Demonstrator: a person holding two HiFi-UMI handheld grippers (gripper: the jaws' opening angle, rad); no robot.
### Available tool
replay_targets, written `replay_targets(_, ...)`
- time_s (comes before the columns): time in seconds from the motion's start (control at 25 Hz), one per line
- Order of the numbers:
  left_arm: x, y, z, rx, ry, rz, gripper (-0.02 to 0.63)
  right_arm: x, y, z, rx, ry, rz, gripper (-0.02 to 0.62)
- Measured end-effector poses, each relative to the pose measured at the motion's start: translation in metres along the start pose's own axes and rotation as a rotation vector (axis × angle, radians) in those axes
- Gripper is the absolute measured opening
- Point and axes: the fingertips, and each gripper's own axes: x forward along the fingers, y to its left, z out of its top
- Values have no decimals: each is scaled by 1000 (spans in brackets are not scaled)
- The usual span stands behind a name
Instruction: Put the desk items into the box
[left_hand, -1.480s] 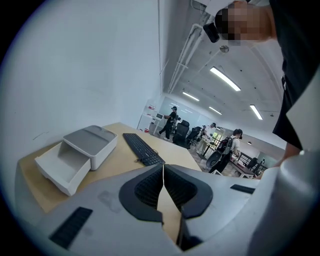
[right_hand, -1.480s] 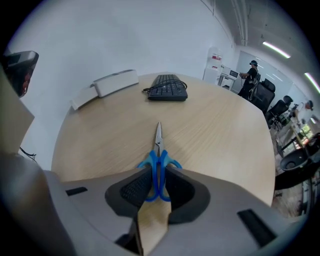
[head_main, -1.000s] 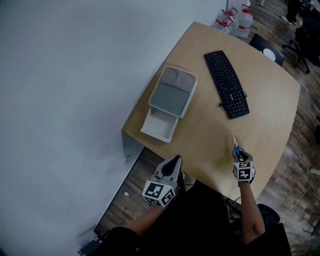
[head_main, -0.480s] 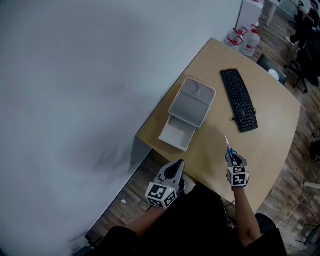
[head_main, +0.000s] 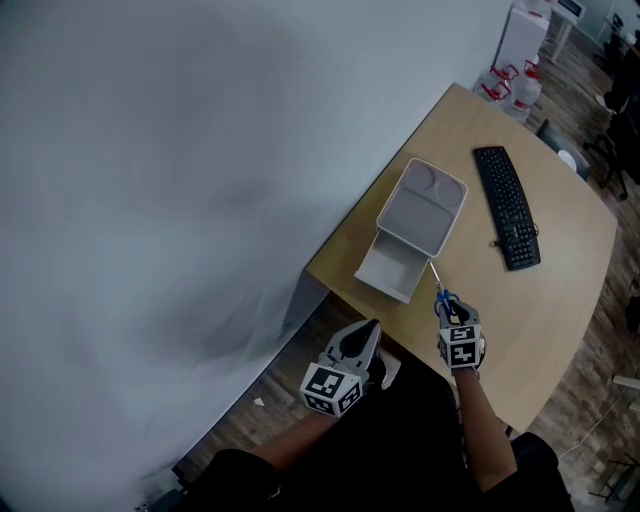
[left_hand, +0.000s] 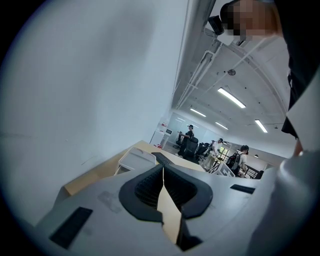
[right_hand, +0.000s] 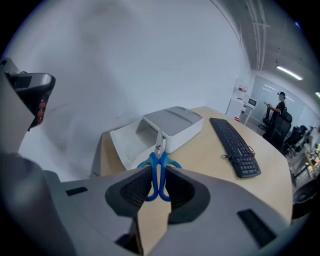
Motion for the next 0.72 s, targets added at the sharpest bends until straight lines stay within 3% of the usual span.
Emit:
replay_targets(0.28,-9,8,-3,1,-15,38,16,29,41,37,-37,-33,77,141)
replay_targets(0.72,-13,38,19,43,-46,148,15,84,73,58,-70,7,172,141)
